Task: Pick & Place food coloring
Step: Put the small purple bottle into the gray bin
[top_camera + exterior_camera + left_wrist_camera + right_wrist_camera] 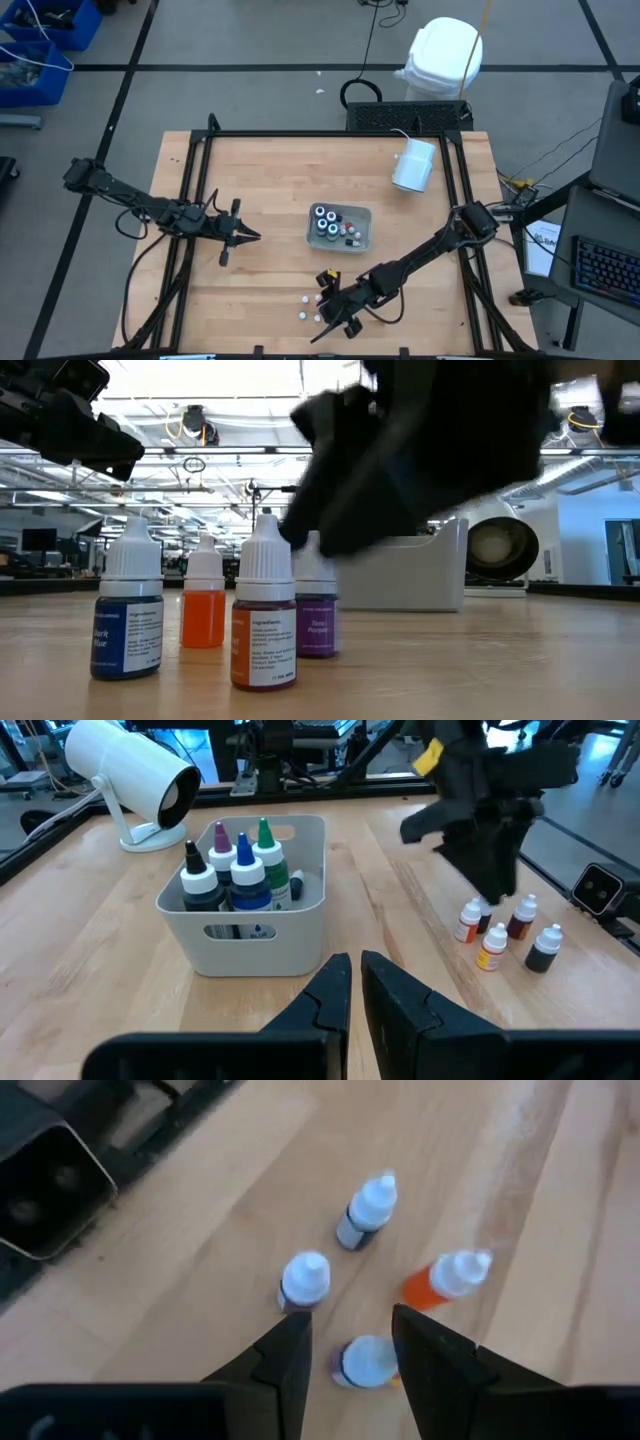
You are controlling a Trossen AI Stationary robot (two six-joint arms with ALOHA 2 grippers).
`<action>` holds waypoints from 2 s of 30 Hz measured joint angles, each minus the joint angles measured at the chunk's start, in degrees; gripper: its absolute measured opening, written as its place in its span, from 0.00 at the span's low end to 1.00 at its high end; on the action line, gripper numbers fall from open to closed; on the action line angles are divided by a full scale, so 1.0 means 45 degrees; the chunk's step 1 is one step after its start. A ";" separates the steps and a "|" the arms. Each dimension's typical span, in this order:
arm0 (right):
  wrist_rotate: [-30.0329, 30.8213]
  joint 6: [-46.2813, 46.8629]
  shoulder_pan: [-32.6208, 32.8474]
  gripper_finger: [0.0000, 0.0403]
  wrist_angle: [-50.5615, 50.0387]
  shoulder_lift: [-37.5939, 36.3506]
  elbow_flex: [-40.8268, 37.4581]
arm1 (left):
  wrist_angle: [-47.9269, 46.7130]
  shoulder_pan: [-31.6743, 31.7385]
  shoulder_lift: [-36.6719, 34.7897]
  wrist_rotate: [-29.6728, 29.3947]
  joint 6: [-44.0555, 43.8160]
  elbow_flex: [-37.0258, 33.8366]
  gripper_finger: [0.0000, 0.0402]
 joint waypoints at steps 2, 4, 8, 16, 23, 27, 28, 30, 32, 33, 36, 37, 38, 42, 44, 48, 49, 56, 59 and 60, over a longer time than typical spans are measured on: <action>0.0044 0.0005 -0.0057 0.32 -0.0174 0.0018 -0.0212 | 0.0000 0.0000 -0.0005 0.0000 0.0001 0.0000 0.09; 0.0048 0.0204 -0.0163 0.32 0.0222 0.0018 -0.0440 | -0.0013 0.0000 0.0000 0.0000 0.0001 0.0000 0.09; 0.0089 0.0391 -0.0259 0.32 0.0726 -0.0045 -0.0760 | -0.0019 0.0000 -0.0001 -0.0005 0.0006 0.0000 0.09; -0.0014 0.0568 -0.0250 0.31 0.0563 -0.0065 -0.0757 | -0.0019 0.0000 -0.0002 -0.0003 0.0025 0.0000 0.09; -0.0048 0.0878 -0.0252 0.17 0.0472 -0.0065 -0.0756 | -0.0019 0.0000 -0.0003 0.0000 0.0018 0.0000 0.09; -0.0080 0.0885 -0.0252 0.12 0.0436 -0.0070 -0.0742 | -0.0018 0.0003 -0.0005 0.0002 0.0009 0.0000 0.09; -0.0090 0.0880 -0.0252 0.12 0.0417 -0.0070 -0.0741 | -0.0018 0.0002 -0.0002 0.0003 0.0001 0.0000 0.09; -0.0079 0.0819 -0.0252 0.13 0.0404 -0.0074 -0.0736 | -0.0019 0.0002 -0.0002 0.0003 0.0001 0.0000 0.09; -0.0063 0.0568 -0.0240 0.14 0.0383 -0.0107 -0.0736 | -0.0017 0.0000 -0.0005 0.0005 0.0001 0.0000 0.09; -0.0066 0.0463 -0.0217 0.15 0.0275 -0.0183 -0.0736 | -0.0015 0.0000 -0.0005 0.0005 0.0001 0.0000 0.09; -0.0056 0.0429 -0.0179 0.14 -0.0044 -0.0652 -0.0741 | -0.0015 0.0000 -0.0001 0.0005 0.0001 0.0000 0.09; -0.0038 0.0474 -0.0178 0.13 -0.0299 -0.0910 -0.0741 | -0.0015 0.0003 -0.0005 0.0005 0.0001 0.0000 0.09; -0.0014 0.0515 -0.0174 0.13 -0.0600 -0.1171 -0.0741 | -0.0012 0.0000 -0.0005 0.0005 0.0001 0.0000 0.09; 0.0184 0.0661 -0.0258 0.13 -0.1870 -0.2329 -0.0741 | -0.0010 0.0000 -0.0004 0.0005 0.0001 0.0000 0.09; 0.0686 0.0665 -0.0375 0.14 -0.2490 -0.3007 -0.0741 | -0.0004 0.0002 -0.0005 0.0005 0.0001 0.0000 0.09; 0.1893 0.0887 -0.0684 0.14 -0.3996 -0.4305 -0.0741 | 0.0000 0.0001 -0.0001 0.0006 0.0001 0.0000 0.09; 0.2141 0.1004 -0.0787 0.14 -0.4377 -0.4579 -0.0741 | 0.0000 0.0000 -0.0003 0.0010 0.0001 0.0000 0.09; 0.3059 0.1412 -0.1605 0.14 -0.6298 -0.5868 -0.0741 | -0.0005 0.0001 -0.0003 0.0015 0.0001 0.0000 0.09; 0.3051 0.1435 -0.2055 0.14 -0.6430 -0.6019 -0.0741 | -0.0008 0.0002 0.0000 0.0015 0.0001 0.0000 0.09; 0.3051 0.1433 -0.2208 0.14 -0.6507 -0.6019 -0.0741 | 0.0000 0.0002 -0.0002 0.0015 0.0001 0.0002 0.09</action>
